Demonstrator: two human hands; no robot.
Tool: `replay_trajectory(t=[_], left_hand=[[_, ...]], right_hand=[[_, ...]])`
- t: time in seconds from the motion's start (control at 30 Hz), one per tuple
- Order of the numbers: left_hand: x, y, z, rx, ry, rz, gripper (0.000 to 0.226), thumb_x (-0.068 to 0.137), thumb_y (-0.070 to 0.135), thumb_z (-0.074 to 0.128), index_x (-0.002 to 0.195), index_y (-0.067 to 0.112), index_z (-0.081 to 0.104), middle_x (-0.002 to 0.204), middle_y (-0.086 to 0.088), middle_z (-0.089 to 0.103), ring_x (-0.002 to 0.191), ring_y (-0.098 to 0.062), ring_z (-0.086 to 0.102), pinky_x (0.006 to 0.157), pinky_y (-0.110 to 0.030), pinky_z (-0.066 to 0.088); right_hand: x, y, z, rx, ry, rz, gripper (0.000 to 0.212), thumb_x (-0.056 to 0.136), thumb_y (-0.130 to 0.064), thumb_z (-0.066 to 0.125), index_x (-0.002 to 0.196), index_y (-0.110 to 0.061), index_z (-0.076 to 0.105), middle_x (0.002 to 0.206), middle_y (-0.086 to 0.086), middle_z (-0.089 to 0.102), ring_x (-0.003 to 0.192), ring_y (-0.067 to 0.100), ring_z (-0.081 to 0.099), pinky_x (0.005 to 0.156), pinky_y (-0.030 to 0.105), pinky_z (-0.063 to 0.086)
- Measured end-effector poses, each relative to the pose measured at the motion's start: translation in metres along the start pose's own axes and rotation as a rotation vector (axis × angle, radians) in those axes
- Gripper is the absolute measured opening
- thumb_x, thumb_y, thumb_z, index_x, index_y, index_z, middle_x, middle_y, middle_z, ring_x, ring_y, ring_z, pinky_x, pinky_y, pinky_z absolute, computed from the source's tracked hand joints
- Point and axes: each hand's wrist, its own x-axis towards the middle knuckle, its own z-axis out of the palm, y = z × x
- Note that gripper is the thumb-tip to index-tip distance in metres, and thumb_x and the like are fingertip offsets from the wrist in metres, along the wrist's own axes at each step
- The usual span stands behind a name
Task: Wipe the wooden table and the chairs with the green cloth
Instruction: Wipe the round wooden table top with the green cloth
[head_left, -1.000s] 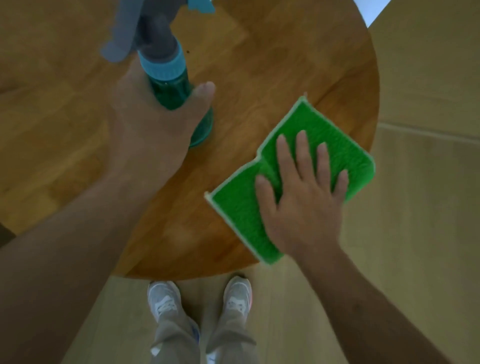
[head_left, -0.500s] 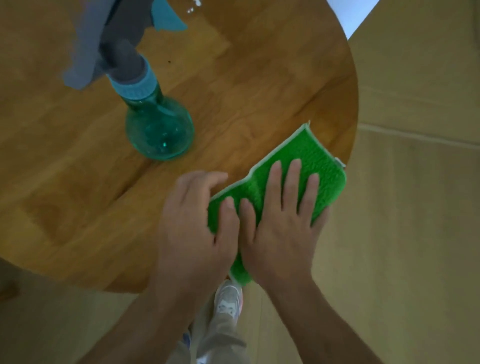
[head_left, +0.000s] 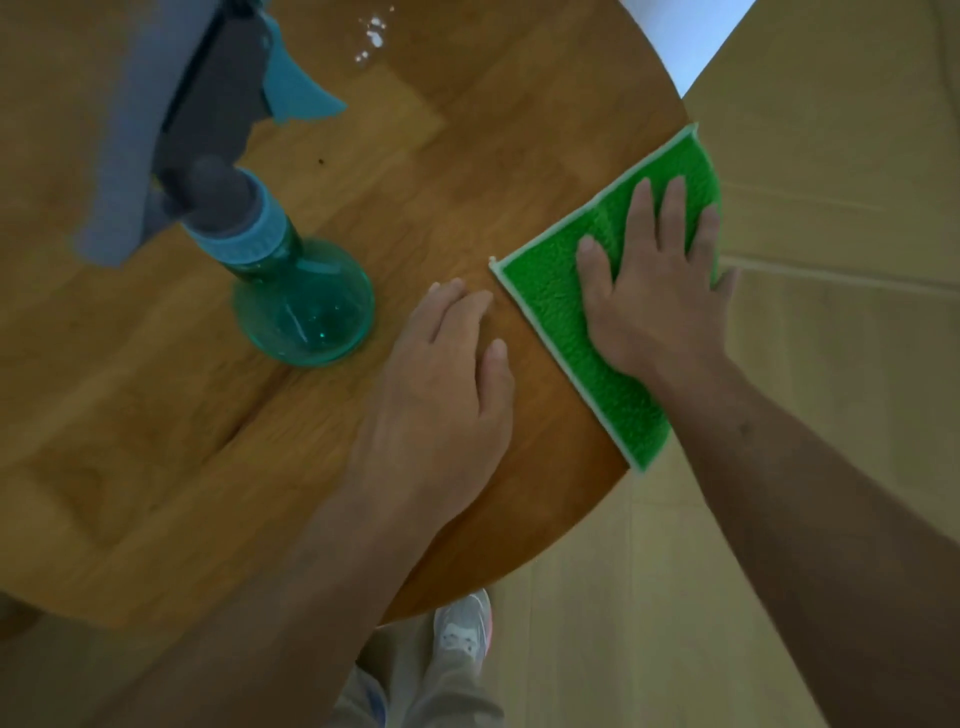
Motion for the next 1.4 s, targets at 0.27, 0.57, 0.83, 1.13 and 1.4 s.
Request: replay_trajectory(t=[0.27,0.57,0.83,1.13,1.4], left_hand=[[-0.055,-0.036,-0.039,-0.139,0.214,-0.062,0.019,0.092,0.029,0.043,0.090,0.024,0.062,0.081,0.017,0.057,0.080,0.004,0.053,0.071,-0.008,0.039],[-0.102,-0.078,-0.079,-0.206,0.425,-0.331,0.020,0.089,0.035,0.042,0.079,0.031,0.060,0.078,0.019,0.060,0.078,0.005,0.056,0.067,-0.006,0.038],[-0.112,-0.127,-0.123,-0.230,0.593,-0.539,0.018,0.087,0.038,0.043,0.081,0.036,0.059,0.087,0.015,0.063,0.085,0.001,0.058,0.070,-0.022,0.043],[-0.102,-0.159,-0.171,-0.374,0.623,-0.614,0.042,0.088,0.042,0.035,0.116,0.030,0.063,0.106,0.003,0.066,0.096,-0.018,0.059,0.078,-0.038,0.045],[-0.088,-0.174,-0.206,-0.419,0.594,-0.495,0.028,0.096,0.033,0.033,0.095,0.049,0.056,0.088,0.029,0.061,0.087,0.011,0.056,0.066,-0.003,0.038]], right_hand=[[-0.074,-0.042,0.022,-0.070,-0.051,-0.071,0.074,0.094,-0.063,0.001,0.155,-0.021,-0.011,0.162,0.004,-0.017,0.148,0.033,-0.014,0.116,0.060,-0.004],[-0.227,-0.145,0.077,-0.051,-0.112,-0.270,0.071,0.101,-0.044,0.007,0.138,-0.005,0.053,0.149,0.022,0.039,0.130,0.053,0.041,0.099,0.072,0.027],[-0.210,-0.231,0.091,-0.104,-0.160,-0.744,0.069,0.090,-0.048,0.032,0.149,-0.013,0.033,0.156,0.017,0.030,0.141,0.044,0.026,0.105,0.071,0.019],[-0.107,-0.331,0.068,-0.162,-0.143,-0.912,0.064,0.099,-0.059,0.014,0.155,-0.033,-0.003,0.163,-0.005,-0.013,0.149,0.027,-0.015,0.114,0.059,-0.009],[-0.102,-0.354,0.068,-0.163,-0.111,-0.752,0.067,0.098,-0.060,0.014,0.155,-0.030,-0.006,0.163,-0.002,-0.014,0.149,0.030,-0.015,0.116,0.061,-0.007]])
